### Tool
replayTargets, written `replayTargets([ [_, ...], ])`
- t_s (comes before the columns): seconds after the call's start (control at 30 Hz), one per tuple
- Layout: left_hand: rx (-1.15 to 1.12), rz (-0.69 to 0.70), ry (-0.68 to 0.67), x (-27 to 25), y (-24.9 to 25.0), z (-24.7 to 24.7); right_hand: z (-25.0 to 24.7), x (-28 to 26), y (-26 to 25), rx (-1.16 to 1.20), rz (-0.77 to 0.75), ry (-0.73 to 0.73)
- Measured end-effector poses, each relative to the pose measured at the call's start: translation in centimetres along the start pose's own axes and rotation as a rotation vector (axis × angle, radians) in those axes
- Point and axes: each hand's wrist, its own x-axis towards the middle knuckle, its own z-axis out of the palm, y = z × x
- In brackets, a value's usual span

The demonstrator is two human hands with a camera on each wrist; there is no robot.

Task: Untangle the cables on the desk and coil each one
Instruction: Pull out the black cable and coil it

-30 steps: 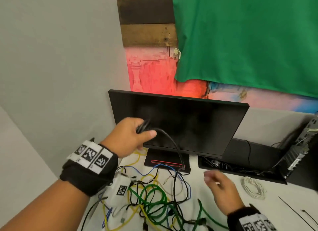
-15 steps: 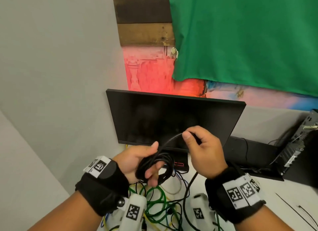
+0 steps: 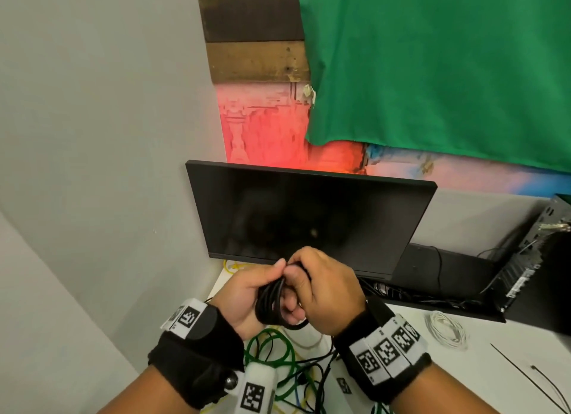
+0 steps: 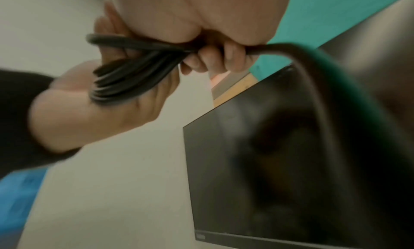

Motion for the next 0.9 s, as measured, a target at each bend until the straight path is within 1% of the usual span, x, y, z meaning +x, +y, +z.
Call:
replayTargets([
  [0.07, 0.031, 0.078, -0.005, -0.1, -0.1, 0.1, 0.2, 0.2, 0.5, 0.025, 0.042, 0.098],
  [0.13, 0.096, 0.145, 0.005, -0.2, -0.2, 0.3, 0.2, 0.4, 0.5, 0.038, 0.045, 0.155],
  [0.2, 0.149, 0.183, 0.027, -0.2, -0.1, 0.5, 0.3, 0.6, 0.3, 0.065, 0.027, 0.183],
  [0.27, 0.14, 0.228, 0.055, -0.1, -0.2, 1.1, 0.2, 1.0, 0.1, 0.208, 0.04, 0.179],
  [0.3, 0.111, 0.253, 0.09, 0.1, -0.4, 1.6, 0.1, 1.3, 0.0, 0.353, 0.071, 0.152],
  [0.37, 0.037, 0.284, 0.214, 0.7, -0.7, 2.6, 0.0, 2.1, 0.0, 0.646, 0.186, 0.048],
  [0.4, 0.017, 0.283, 0.292, 1.1, -0.9, 3.1, 0.1, 2.3, 0.0, 0.702, 0.251, 0.009],
  [0.43, 0.019, 0.27, 0.365, 1.4, -0.9, 3.5, 0.3, 2.3, -0.1, 0.707, 0.31, -0.005],
  [0.47, 0.03, 0.254, 0.404, 1.7, -0.9, 3.8, 0.6, 2.2, -0.2, 0.712, 0.362, 0.007],
  [0.5, 0.036, 0.236, 0.404, 2.0, -0.8, 4.0, 0.9, 2.1, -0.2, 0.699, 0.398, 0.043],
  [0.57, 0.016, 0.191, 0.339, 2.2, -0.8, 4.0, 1.1, 1.9, 0.0, 0.665, 0.425, 0.115],
  [0.63, -0.065, 0.13, 0.224, 2.0, -0.7, 3.5, 0.8, 1.9, 0.1, 0.717, 0.416, 0.124],
  [0.7, -0.139, 0.073, 0.094, 1.7, -0.1, 2.6, 0.4, 2.2, -0.1, 0.815, 0.396, 0.094],
  [0.83, -0.158, 0.029, -0.176, 0.9, 0.5, 1.0, 0.5, 2.2, 0.1, 0.786, 0.329, 0.032],
  [0.9, -0.191, 0.025, -0.258, 0.7, 0.5, 0.5, 0.6, 2.0, 0.0, 0.824, 0.303, -0.03],
])
